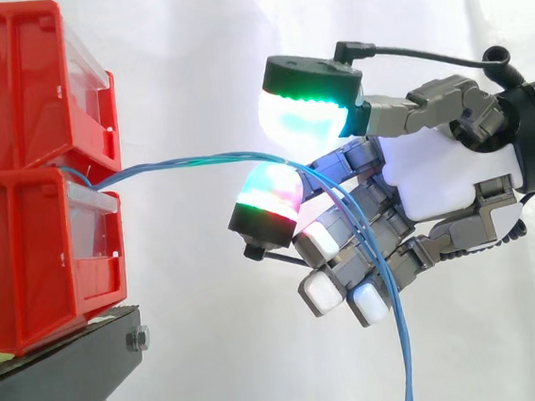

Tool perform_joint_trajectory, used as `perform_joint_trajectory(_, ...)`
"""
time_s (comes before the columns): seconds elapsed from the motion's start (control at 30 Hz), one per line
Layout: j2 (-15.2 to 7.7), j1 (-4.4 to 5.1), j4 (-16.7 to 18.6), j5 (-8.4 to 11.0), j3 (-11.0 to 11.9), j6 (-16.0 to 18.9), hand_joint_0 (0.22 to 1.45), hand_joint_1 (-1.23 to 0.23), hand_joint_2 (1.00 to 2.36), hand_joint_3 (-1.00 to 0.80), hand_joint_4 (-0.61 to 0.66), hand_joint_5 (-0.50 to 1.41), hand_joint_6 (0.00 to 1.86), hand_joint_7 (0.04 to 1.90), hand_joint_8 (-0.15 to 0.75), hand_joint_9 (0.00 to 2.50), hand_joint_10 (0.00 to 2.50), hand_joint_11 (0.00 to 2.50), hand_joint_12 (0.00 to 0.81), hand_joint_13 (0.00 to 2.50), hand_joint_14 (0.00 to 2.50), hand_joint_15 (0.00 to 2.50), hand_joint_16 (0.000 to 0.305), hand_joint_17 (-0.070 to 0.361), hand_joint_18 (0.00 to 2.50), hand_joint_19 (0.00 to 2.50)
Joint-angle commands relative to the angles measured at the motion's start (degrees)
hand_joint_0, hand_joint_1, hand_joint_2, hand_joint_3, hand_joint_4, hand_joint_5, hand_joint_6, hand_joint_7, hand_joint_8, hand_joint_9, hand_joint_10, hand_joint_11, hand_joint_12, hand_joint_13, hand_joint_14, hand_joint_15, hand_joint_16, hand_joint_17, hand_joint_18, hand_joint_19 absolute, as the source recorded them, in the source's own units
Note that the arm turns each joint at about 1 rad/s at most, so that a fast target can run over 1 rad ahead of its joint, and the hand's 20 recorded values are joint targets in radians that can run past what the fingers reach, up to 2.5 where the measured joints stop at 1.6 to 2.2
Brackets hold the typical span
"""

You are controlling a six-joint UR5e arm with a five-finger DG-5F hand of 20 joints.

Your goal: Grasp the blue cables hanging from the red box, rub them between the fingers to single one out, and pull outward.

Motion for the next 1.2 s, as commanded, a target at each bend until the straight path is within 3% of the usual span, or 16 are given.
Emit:
perform_joint_trajectory(0.0,0.0,0.0,0.0,0.0,0.0,0.0,0.61,-0.74,1.01,-0.39,0.17,-0.21,0.89,1.1,0.335,0.96,0.02,0.84,0.409,0.91,0.02,0.57,0.057,0.129,0.88,0.66)
perform_joint_trajectory(0.3,0.0,0.0,0.0,0.0,0.4,0.0,0.64,-0.76,1.02,-0.2,0.05,-0.2,0.92,1.18,0.338,0.99,0.02,0.85,0.404,0.93,0.02,0.57,0.057,0.127,0.89,0.65)
perform_joint_trajectory(0.63,-0.1,0.0,-0.3,0.0,0.8,0.1,0.71,-0.83,1.01,-0.39,0.01,-0.21,0.91,1.06,0.317,0.94,0.02,0.85,0.394,0.89,0.02,0.55,0.056,0.126,0.87,0.61)
perform_joint_trajectory(0.93,-0.1,0.0,-1.1,0.0,1.0,0.1,0.77,-0.88,1.0,-0.45,-0.01,-0.21,0.91,1.13,0.309,0.95,0.02,0.84,0.382,0.89,0.02,0.55,0.055,0.124,0.86,0.6)
perform_joint_trajectory(1.17,0.0,0.0,-1.9,0.0,1.1,0.6,0.75,-0.91,1.0,-0.5,0.06,-0.22,0.91,1.05,0.3,0.91,0.02,0.83,0.38,0.88,0.02,0.54,0.056,0.125,0.87,0.57)
